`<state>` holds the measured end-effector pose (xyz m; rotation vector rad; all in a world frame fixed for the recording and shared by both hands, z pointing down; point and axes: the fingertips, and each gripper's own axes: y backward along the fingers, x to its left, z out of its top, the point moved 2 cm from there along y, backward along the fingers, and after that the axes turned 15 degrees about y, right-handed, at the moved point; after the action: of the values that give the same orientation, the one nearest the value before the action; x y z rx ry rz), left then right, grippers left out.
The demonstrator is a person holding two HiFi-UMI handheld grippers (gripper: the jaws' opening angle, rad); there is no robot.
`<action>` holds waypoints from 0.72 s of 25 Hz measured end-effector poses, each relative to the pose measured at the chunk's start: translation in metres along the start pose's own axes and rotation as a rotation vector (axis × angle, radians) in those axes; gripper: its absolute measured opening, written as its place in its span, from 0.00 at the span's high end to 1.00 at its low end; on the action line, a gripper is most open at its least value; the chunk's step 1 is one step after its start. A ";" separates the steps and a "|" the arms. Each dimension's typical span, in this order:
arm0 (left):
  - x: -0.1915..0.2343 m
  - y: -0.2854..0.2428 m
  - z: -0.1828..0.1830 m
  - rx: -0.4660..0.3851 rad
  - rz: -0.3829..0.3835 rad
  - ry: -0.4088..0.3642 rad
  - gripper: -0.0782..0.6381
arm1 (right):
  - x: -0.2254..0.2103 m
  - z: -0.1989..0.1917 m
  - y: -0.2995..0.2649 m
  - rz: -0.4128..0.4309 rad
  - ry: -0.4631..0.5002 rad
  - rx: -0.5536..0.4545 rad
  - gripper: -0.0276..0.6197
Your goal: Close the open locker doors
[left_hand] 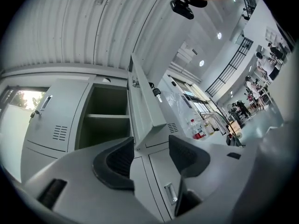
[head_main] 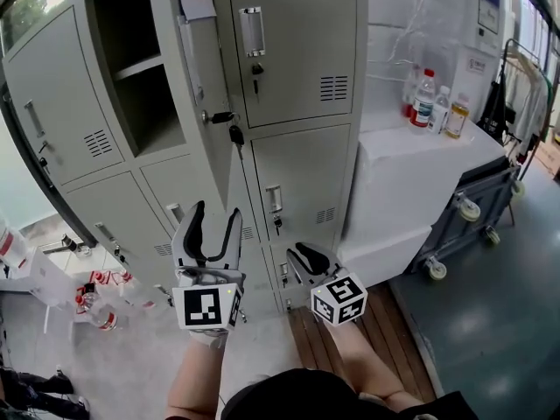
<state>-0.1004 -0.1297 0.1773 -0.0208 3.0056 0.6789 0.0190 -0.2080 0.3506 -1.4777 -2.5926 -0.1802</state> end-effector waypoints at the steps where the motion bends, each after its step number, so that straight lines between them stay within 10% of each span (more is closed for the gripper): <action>1: -0.001 -0.003 0.004 -0.009 0.000 0.000 0.55 | 0.000 0.001 -0.001 0.002 0.001 -0.003 0.78; 18: 0.030 -0.003 0.029 -0.074 0.072 0.042 0.55 | 0.019 0.000 -0.018 0.059 0.010 0.012 0.78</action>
<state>-0.1291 -0.1197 0.1484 0.0703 3.0323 0.8061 -0.0062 -0.2008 0.3536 -1.5429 -2.5346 -0.1639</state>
